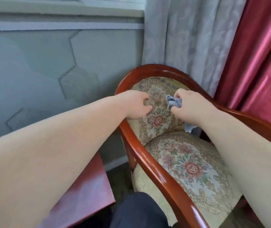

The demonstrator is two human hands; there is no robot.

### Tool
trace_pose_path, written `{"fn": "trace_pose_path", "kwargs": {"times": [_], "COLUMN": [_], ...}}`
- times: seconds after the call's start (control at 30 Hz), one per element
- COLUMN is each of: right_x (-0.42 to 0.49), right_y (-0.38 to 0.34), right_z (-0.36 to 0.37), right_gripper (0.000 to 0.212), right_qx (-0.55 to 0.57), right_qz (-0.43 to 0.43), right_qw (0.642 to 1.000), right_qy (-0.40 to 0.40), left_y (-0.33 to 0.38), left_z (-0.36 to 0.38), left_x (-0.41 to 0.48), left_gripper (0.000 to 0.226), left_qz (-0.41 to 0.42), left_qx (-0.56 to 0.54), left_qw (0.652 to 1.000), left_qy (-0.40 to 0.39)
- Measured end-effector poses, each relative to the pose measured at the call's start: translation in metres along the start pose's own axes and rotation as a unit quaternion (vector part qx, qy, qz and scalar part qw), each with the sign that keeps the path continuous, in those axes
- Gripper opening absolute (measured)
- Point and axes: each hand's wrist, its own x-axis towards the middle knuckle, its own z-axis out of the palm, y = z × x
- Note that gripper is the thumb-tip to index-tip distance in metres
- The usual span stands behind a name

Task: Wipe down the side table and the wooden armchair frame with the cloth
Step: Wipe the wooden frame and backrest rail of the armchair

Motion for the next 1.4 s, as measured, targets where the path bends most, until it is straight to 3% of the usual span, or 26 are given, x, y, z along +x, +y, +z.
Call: {"fn": "trace_pose_path", "kwargs": {"times": [0.33,0.7,0.97,1.2,1.4], "right_x": [0.009,-0.018,0.020,0.075,0.128], "right_y": [-0.179,-0.291,-0.315,-0.315,-0.306], "right_z": [0.041,0.093,0.158,0.220,0.270], "right_gripper": [0.029,0.016,0.029,0.028,0.033], "right_qx": [0.050,0.090,0.079,0.073,0.066], "right_qz": [-0.150,-0.195,-0.216,-0.225,-0.239], "right_qw": [0.987,0.970,0.967,0.965,0.960], "right_qy": [-0.026,-0.113,-0.110,-0.116,-0.133], "left_y": [-0.158,-0.244,-0.280,-0.323,-0.360], "left_z": [-0.008,0.018,0.048,0.095,0.126], "left_x": [-0.128,-0.218,-0.202,-0.139,-0.081], "left_gripper": [0.059,0.059,0.058,0.058,0.052], "left_qz": [-0.146,-0.210,-0.219,-0.250,-0.272], "left_qx": [-0.011,-0.032,-0.060,-0.088,-0.089], "left_qw": [0.989,0.977,0.974,0.963,0.958], "left_qy": [0.018,0.028,0.013,-0.041,-0.038]}}
